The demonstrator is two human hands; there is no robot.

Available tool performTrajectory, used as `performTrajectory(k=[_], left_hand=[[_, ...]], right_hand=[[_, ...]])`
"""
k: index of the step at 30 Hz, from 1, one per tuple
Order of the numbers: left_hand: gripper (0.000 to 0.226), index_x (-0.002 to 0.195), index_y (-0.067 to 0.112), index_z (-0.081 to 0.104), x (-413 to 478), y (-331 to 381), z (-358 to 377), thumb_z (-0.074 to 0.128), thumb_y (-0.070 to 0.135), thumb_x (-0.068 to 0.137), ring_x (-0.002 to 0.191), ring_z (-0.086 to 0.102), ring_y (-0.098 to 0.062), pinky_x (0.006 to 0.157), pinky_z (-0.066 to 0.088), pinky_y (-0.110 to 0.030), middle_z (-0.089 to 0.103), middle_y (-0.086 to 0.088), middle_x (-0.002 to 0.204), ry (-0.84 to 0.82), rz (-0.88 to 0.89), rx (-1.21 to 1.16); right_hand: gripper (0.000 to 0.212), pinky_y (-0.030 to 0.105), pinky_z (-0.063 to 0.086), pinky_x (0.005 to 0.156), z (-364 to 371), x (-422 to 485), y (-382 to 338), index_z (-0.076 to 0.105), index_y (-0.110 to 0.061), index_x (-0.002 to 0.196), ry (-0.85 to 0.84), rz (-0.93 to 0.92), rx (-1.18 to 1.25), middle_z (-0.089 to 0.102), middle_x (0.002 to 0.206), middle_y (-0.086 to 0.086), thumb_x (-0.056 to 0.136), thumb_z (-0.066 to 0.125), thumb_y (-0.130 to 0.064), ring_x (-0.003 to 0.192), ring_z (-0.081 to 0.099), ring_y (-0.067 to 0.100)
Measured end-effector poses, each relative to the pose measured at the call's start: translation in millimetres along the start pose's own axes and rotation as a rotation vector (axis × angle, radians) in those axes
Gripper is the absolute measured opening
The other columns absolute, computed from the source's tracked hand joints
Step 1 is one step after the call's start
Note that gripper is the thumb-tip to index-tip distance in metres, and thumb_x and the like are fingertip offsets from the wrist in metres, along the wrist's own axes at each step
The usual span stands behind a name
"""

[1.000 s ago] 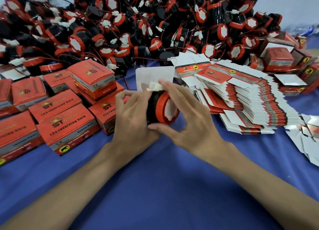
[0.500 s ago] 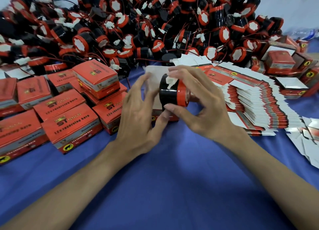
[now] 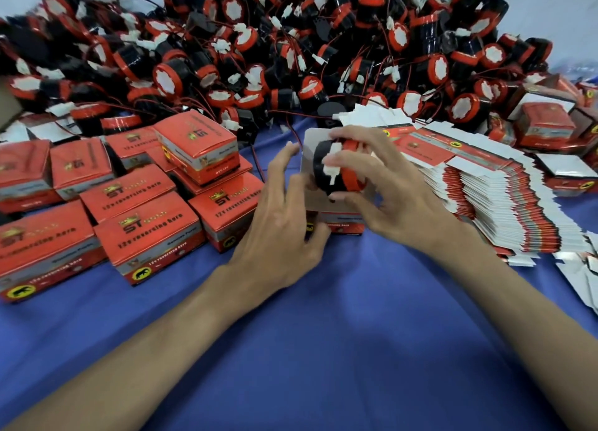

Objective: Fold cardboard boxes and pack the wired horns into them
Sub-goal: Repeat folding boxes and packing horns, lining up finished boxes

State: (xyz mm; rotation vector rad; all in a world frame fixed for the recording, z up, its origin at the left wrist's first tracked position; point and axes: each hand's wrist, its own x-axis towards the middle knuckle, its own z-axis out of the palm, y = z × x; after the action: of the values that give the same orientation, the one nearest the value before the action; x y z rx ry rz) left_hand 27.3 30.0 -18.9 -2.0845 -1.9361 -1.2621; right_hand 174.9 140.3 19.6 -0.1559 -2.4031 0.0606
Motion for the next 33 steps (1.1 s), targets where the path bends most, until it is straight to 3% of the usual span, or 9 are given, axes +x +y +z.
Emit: performTrajectory(k=[4,7,10,14,17,19,22,26,33], left_hand=[[0.035,0.112,-0.006,0.049,0,0,0,0.061,0.007,0.082,0.147,0.019,-0.034,0.115,0.029,-0.041,0.014,-0.025,0.157,-0.023,0.001,-0.029],[0.023,0.101,-0.002,0.049,0,-2,1,0.062,0.005,0.083,0.147,0.021,-0.029,0.119,0.020,-0.038,0.032,-0.022,0.153,-0.035,-0.001,-0.033],[0.019,0.102,-0.002,0.051,0,0,2,0.059,0.009,0.088,0.145,0.028,-0.026,0.120,0.011,-0.025,0.046,-0.018,0.144,-0.025,-0.004,0.012],[0.040,0.125,-0.005,0.049,0,3,3,0.055,0.014,0.090,0.137,0.038,-0.029,0.118,0.019,-0.032,0.051,-0.019,0.138,0.054,0.010,-0.017],[0.065,0.143,0.006,0.030,0,1,-1,0.060,0.016,0.086,0.139,0.036,-0.020,0.116,0.027,-0.031,0.030,-0.014,0.154,-0.048,-0.005,-0.211],[0.079,0.147,0.014,0.019,2,-3,-3,0.064,0.014,0.082,0.142,0.030,-0.013,0.114,0.026,-0.020,0.018,-0.010,0.160,-0.137,0.006,-0.310],[0.090,0.152,0.012,0.012,4,-9,-1,0.069,0.015,0.082,0.141,0.035,-0.017,0.113,0.035,-0.036,0.033,-0.008,0.153,-0.224,-0.020,-0.375],[0.083,0.145,0.020,0.023,6,-10,-1,0.075,0.017,0.079,0.126,0.050,-0.016,0.100,0.046,-0.041,0.047,-0.004,0.135,-0.234,0.018,-0.427],[0.070,0.119,0.030,0.026,8,-11,0,0.079,0.015,0.075,0.104,0.059,-0.004,0.088,0.051,-0.030,0.051,0.015,0.114,-0.183,0.011,-0.477]], right_hand=[[0.035,0.050,0.054,0.072,-11,-1,-6,0.052,-0.017,0.124,-0.207,-0.003,-0.132,0.046,0.137,0.015,0.090,0.058,-0.009,0.120,0.048,0.032],[0.034,0.046,0.054,0.072,-21,0,-7,0.059,-0.018,0.124,-0.274,0.065,-0.140,0.043,0.137,0.012,0.091,0.048,-0.016,0.121,0.047,0.025],[0.041,0.041,0.053,0.081,-27,-3,-4,0.061,-0.016,0.125,-0.279,0.119,-0.109,0.044,0.128,0.017,0.086,0.063,-0.004,0.113,0.051,0.026],[0.045,0.038,0.053,0.082,-28,-1,-5,0.060,-0.017,0.125,-0.345,0.151,-0.069,0.046,0.126,0.014,0.084,0.063,0.002,0.106,0.054,0.027],[0.051,0.026,0.048,0.088,-28,-2,-10,0.063,-0.016,0.121,-0.380,0.117,0.020,0.048,0.129,0.012,0.078,0.061,0.012,0.113,0.053,0.025],[0.048,0.033,0.049,0.090,-28,-2,-14,0.066,-0.014,0.118,-0.382,0.085,0.060,0.051,0.129,0.013,0.077,0.064,0.012,0.117,0.053,0.025],[0.031,0.045,0.051,0.084,-27,-3,-21,0.069,-0.013,0.115,-0.363,0.039,0.054,0.055,0.127,0.014,0.085,0.067,-0.009,0.114,0.056,0.031],[0.036,0.046,0.054,0.073,-20,-4,-28,0.072,-0.014,0.110,-0.317,0.044,0.016,0.059,0.121,0.013,0.083,0.071,-0.038,0.104,0.062,0.032],[0.016,0.040,0.056,0.066,-4,-10,-28,0.076,-0.013,0.098,-0.117,0.021,-0.098,0.068,0.111,0.010,0.091,0.065,-0.023,0.094,0.067,0.028]])
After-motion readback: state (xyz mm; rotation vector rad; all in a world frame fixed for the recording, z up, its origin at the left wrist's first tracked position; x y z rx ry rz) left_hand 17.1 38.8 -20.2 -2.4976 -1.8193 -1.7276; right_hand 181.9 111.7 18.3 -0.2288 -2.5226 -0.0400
